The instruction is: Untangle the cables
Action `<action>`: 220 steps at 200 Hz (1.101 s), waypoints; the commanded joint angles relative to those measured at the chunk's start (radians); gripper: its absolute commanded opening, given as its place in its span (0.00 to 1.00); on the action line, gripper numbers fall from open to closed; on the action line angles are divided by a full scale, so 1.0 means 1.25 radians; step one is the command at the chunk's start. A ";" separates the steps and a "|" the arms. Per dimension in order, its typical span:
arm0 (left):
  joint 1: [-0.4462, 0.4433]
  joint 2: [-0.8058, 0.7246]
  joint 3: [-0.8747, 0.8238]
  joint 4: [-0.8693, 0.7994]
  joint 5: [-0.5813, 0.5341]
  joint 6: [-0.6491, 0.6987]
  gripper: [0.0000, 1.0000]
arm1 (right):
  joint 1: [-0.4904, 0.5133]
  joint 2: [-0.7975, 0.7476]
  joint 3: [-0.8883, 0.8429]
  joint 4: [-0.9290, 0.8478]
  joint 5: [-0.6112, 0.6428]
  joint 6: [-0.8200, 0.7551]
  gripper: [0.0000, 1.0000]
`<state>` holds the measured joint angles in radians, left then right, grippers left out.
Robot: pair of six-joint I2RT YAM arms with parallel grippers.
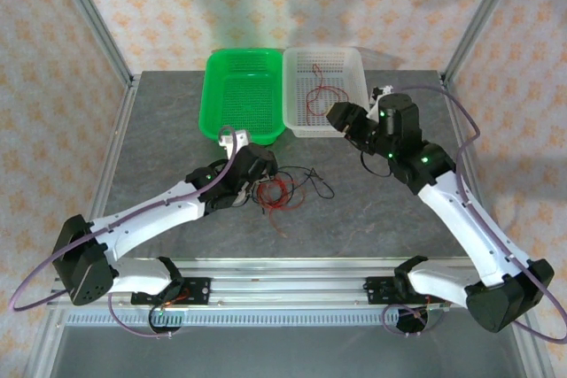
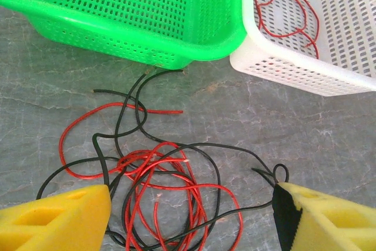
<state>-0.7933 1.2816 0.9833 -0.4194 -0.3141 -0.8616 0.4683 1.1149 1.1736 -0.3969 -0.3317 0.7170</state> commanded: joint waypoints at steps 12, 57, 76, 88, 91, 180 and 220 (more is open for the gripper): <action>-0.005 -0.042 0.028 0.012 0.016 0.031 0.76 | -0.003 0.013 -0.076 -0.028 0.095 -0.058 0.58; -0.004 -0.073 0.036 0.022 0.046 0.075 0.75 | -0.003 -0.011 -0.150 -0.007 0.074 -0.015 0.57; -0.004 -0.078 0.041 0.018 0.053 0.102 0.75 | -0.003 -0.045 -0.156 -0.029 0.101 0.003 0.57; -0.005 -0.082 0.036 0.025 0.058 0.117 0.75 | -0.003 -0.073 -0.161 -0.047 0.125 0.012 0.57; -0.005 -0.083 0.035 0.028 0.060 0.121 0.75 | -0.003 -0.081 -0.163 -0.051 0.131 0.012 0.57; -0.005 0.088 0.115 0.143 0.176 0.206 0.76 | -0.002 -0.251 -0.399 0.107 0.104 -0.010 0.26; -0.004 0.277 0.240 0.121 0.206 0.216 0.76 | -0.003 -0.308 -0.481 0.162 0.106 -0.042 0.00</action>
<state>-0.7933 1.5276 1.1980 -0.2604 -0.0944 -0.6231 0.4679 0.7738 0.5919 -0.2821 -0.2092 0.7021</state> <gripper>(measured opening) 0.756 0.045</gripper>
